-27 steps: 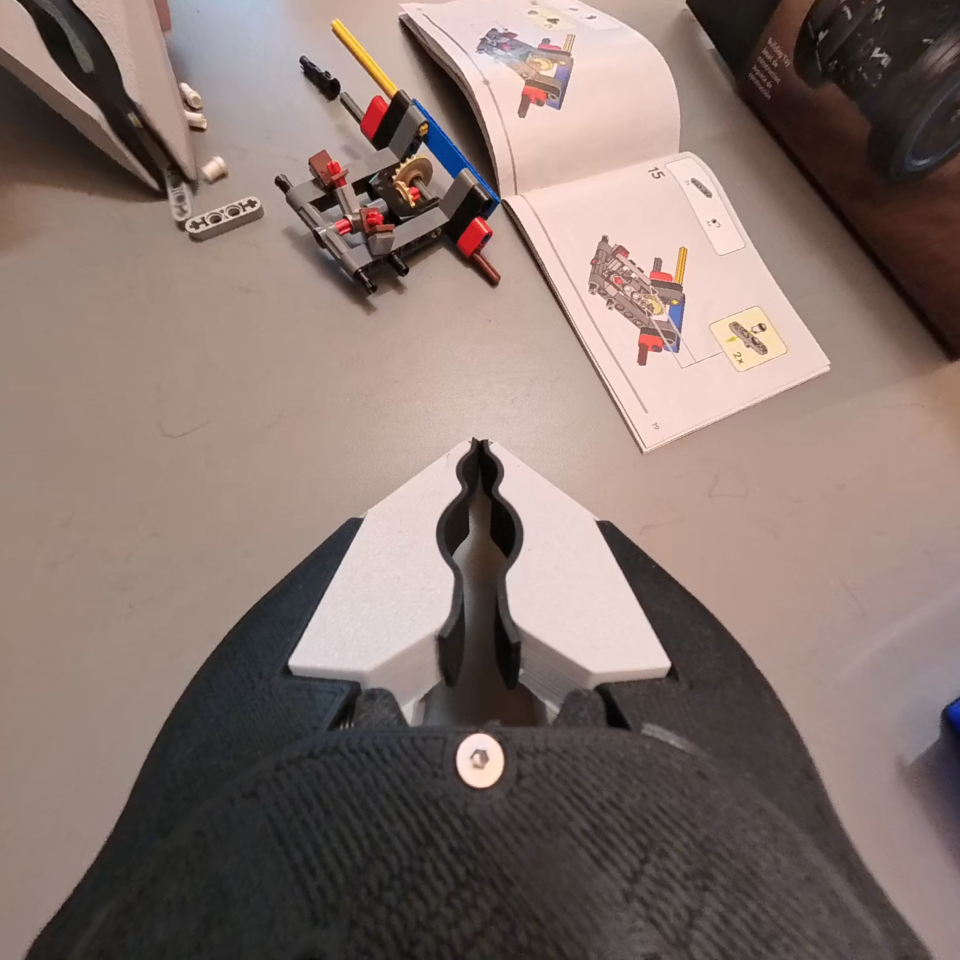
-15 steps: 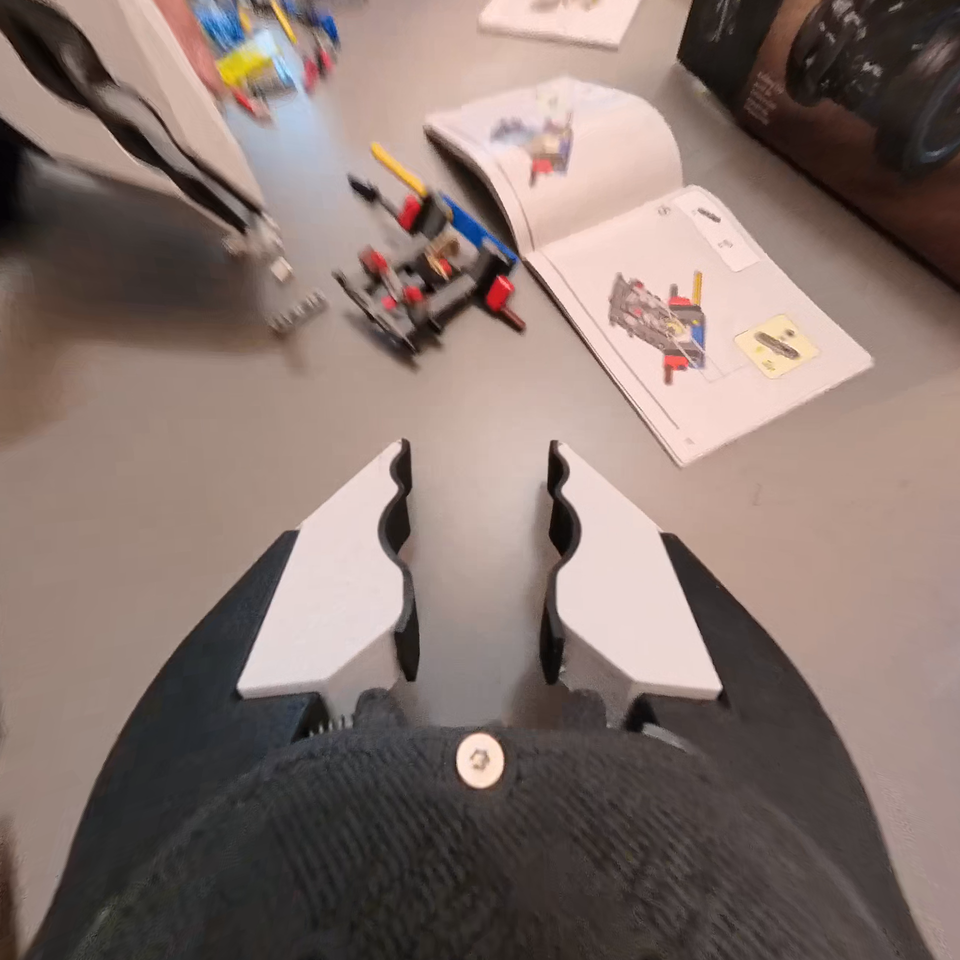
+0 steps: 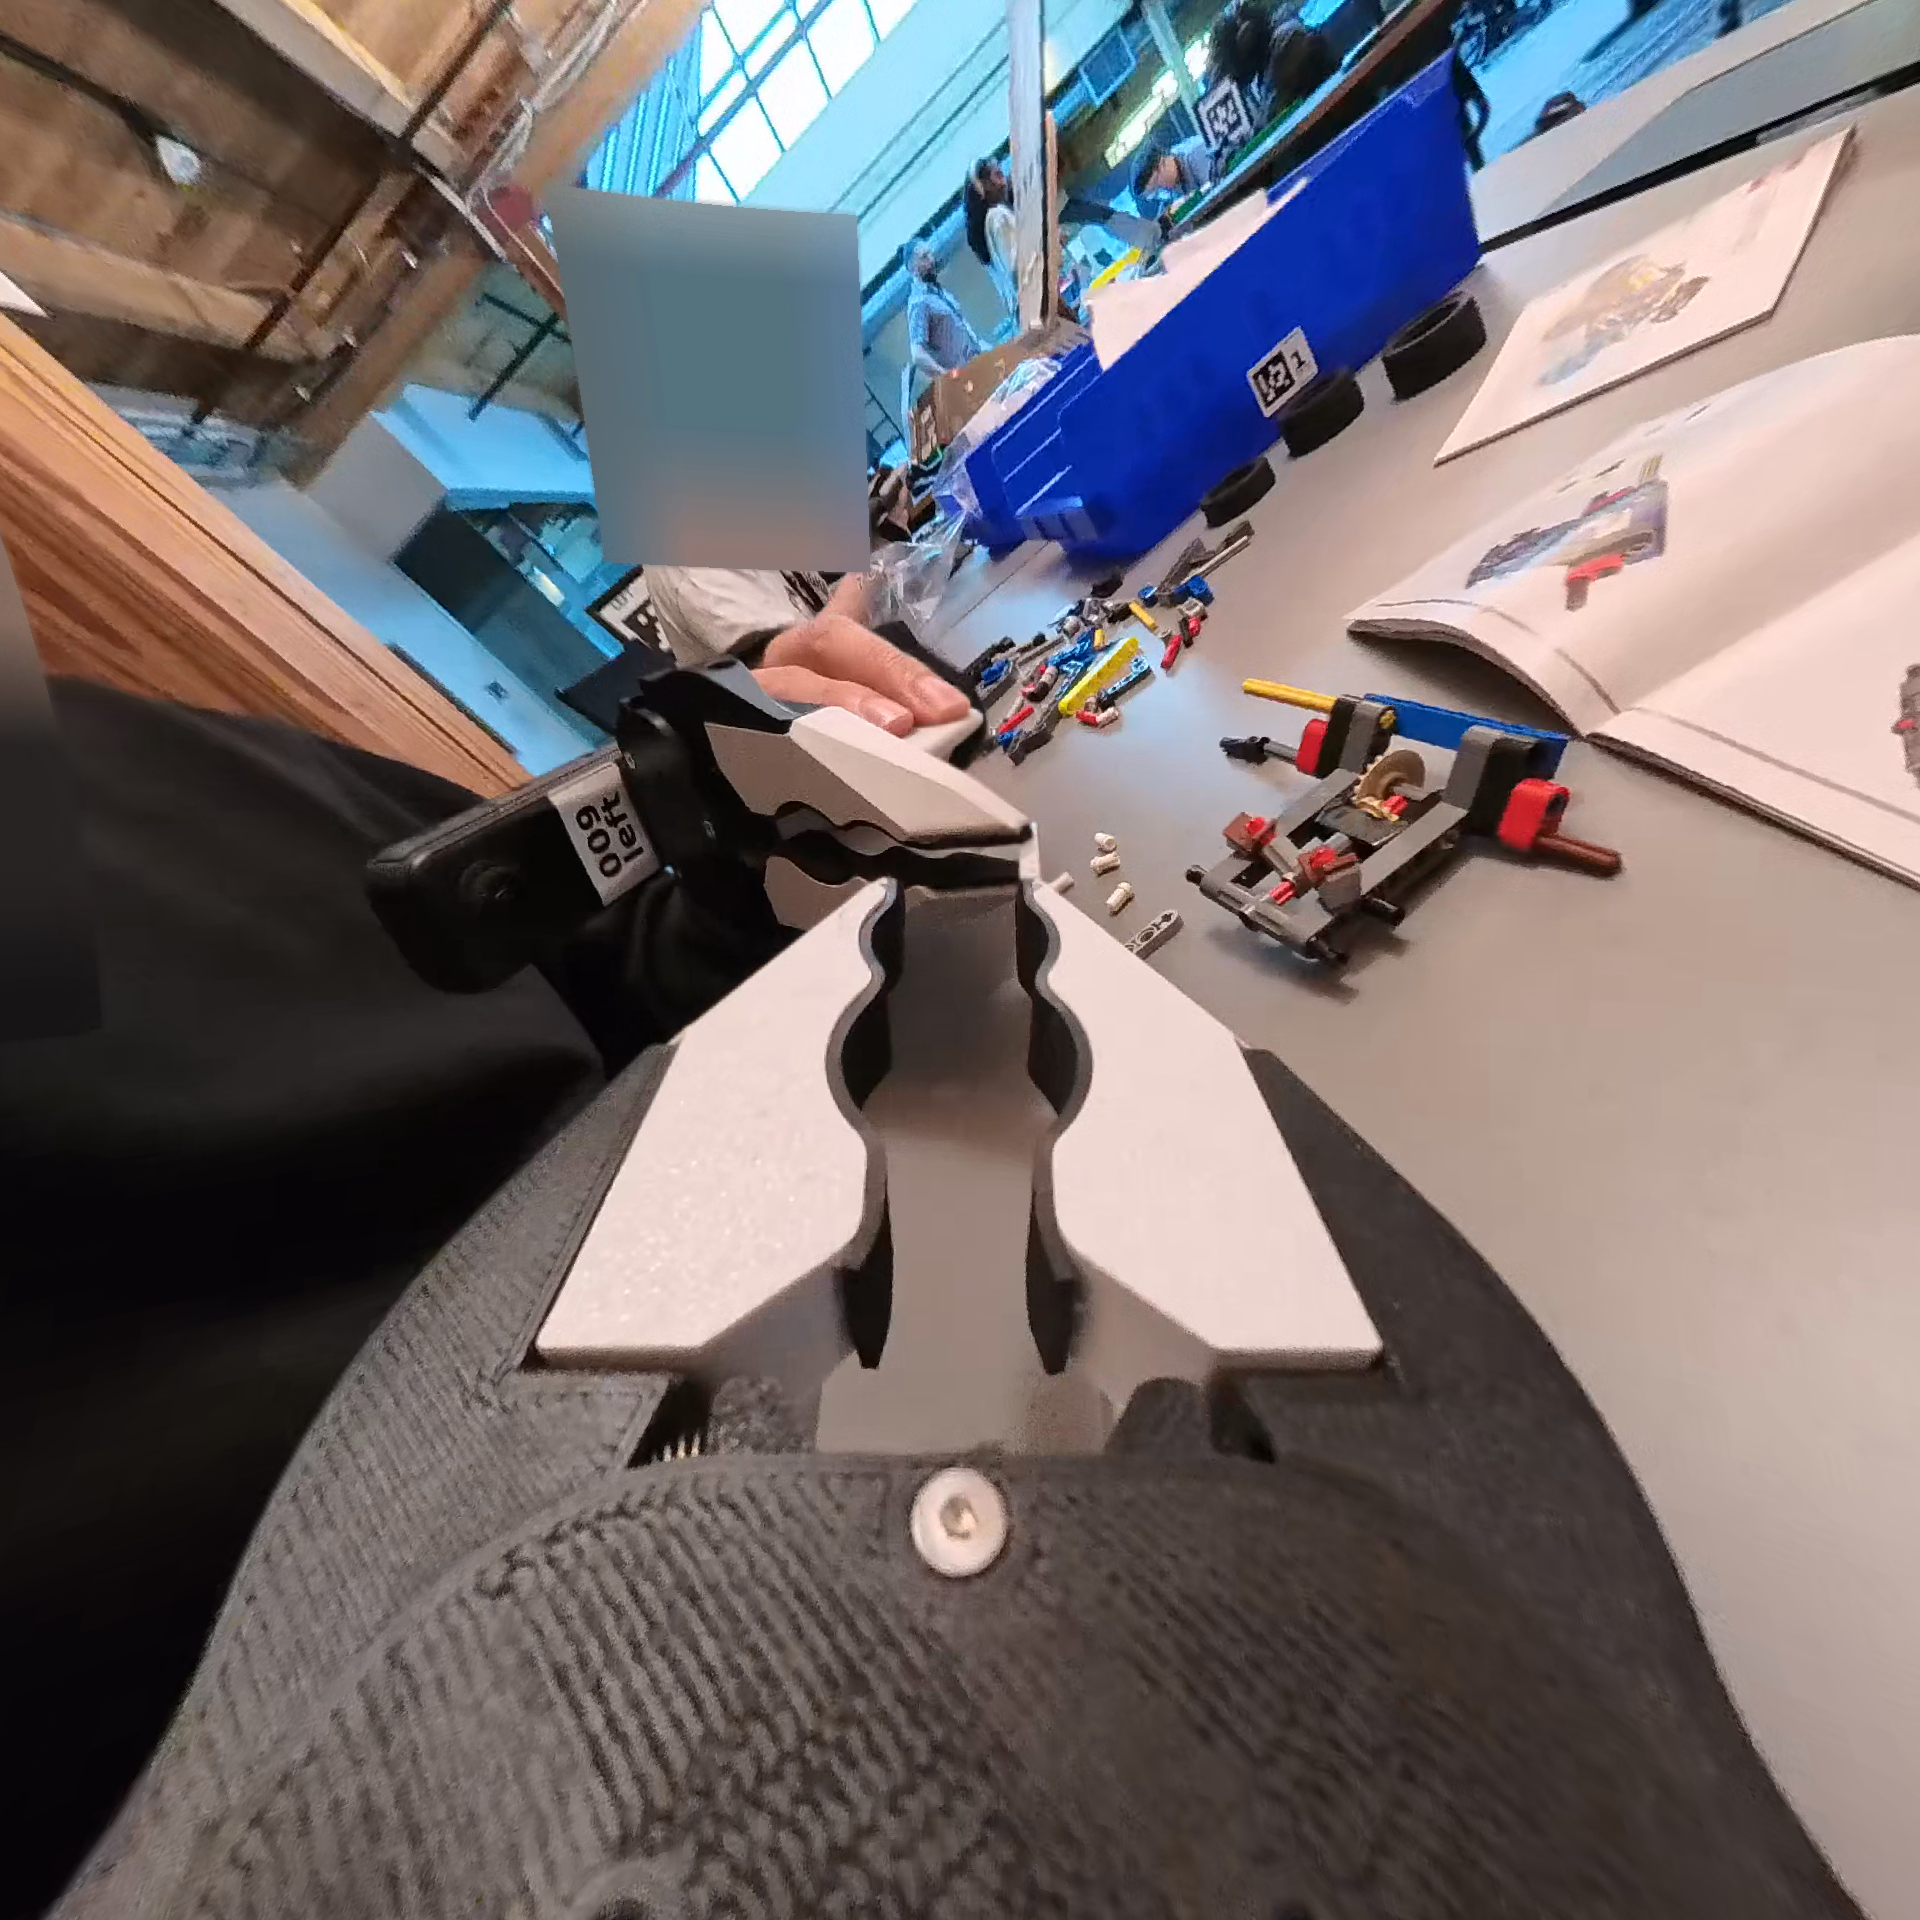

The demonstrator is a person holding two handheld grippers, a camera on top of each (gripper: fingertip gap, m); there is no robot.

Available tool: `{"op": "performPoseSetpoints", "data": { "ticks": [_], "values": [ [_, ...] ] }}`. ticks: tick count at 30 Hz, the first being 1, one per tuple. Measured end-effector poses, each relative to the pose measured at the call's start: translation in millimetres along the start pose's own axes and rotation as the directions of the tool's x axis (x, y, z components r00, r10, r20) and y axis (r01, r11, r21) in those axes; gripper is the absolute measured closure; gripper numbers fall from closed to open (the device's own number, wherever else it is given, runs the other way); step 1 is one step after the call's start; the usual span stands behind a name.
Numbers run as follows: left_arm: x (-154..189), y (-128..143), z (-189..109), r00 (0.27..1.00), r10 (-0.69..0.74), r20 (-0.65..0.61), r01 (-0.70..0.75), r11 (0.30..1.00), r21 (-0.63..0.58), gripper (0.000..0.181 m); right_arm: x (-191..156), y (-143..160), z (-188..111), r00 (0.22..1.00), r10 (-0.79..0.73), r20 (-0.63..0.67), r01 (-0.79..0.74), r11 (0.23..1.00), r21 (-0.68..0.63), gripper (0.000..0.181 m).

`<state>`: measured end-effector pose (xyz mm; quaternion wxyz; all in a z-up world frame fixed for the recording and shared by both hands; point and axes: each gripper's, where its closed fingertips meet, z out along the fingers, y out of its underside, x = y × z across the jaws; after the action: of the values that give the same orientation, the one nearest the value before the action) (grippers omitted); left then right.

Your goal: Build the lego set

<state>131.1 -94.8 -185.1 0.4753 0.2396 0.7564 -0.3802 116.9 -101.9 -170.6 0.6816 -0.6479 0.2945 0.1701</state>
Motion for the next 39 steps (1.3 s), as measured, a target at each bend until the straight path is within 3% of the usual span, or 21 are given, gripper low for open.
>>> {"op": "performPoseSetpoints", "data": {
  "ticks": [4,11,15,20,23,27,31,34,37,39],
  "values": [
    [-3,-4,0,1.0,-0.001,0.021,0.001,1.0,0.009,0.176,1,1,4,0.999,-0.029,-0.023,0.028,0.999,-0.014,0.172],
    [-5,-11,0,0.999,0.007,0.049,-0.009,0.999,0.032,0.177,23,6,2,0.987,-0.015,-0.16,0.006,0.998,-0.062,0.154],
    [-5,-19,-3,0.999,-0.007,0.052,0.003,0.997,0.075,0.177,11,4,6,0.996,-0.042,-0.084,0.038,0.998,-0.052,0.152],
    [-7,-23,-5,0.998,-0.016,0.068,0.008,0.993,0.114,0.177,-4,1,8,0.998,-0.009,0.055,0.011,0.999,-0.034,0.179],
    [-8,-24,-7,0.997,-0.056,0.053,0.047,0.988,0.148,0.177,-6,1,8,0.995,-0.022,0.1,0.028,0.998,-0.062,0.18],
    [-10,-25,-11,0.965,-0.254,-0.06,0.261,0.939,0.222,0.162,-8,-9,7,0.95,-0.274,0.148,0.286,0.956,-0.071,0.18],
    [-18,-15,-13,0.866,-0.476,-0.156,0.5,0.833,0.238,0.167,-7,-13,2,0.811,-0.573,0.122,0.582,0.81,-0.069,0.18],
    [-16,-15,-13,0.816,-0.539,-0.21,0.577,0.781,0.238,0.169,-17,-16,-3,0.754,-0.641,0.141,0.643,0.765,0.034,0.18],
    [-10,-16,-9,0.791,-0.56,-0.246,0.608,0.763,0.22,0.169,-16,-11,-1,0.706,-0.697,0.128,0.702,0.712,0.008,0.18],
    [-7,-14,-7,0.793,-0.558,-0.245,0.605,0.767,0.214,0.17,-16,-13,-2,0.709,-0.694,0.13,0.698,0.716,0.02,0.18]
  ]
}}
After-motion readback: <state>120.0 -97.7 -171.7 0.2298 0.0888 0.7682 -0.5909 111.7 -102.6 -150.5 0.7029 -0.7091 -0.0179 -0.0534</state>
